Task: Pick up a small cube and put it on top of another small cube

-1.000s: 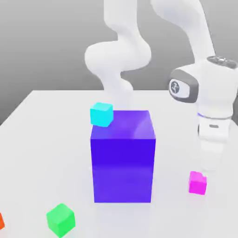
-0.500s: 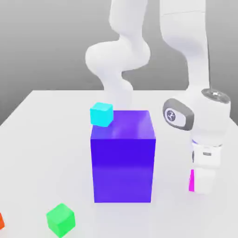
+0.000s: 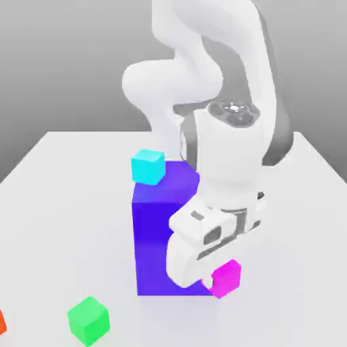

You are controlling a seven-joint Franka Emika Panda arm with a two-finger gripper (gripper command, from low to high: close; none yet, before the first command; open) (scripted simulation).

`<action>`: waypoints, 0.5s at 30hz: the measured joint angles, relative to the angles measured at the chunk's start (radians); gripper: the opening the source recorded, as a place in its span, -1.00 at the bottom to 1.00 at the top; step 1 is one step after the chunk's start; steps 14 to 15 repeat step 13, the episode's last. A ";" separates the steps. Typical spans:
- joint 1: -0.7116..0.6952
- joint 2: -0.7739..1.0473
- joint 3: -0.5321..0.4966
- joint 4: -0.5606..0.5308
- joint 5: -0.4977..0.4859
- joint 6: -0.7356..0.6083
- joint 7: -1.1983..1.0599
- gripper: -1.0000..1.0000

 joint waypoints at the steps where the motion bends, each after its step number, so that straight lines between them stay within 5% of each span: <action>1: -0.025 -0.001 -0.028 0.011 0.006 -0.012 0.017 -1.00; 7: -0.178 0.137 -0.111 0.086 0.144 0.037 0.058 -1.00; 8: -0.194 0.168 -0.098 0.090 0.168 0.062 0.046 1.00; 15: -0.194 0.168 -0.098 0.090 0.168 0.062 0.046 1.00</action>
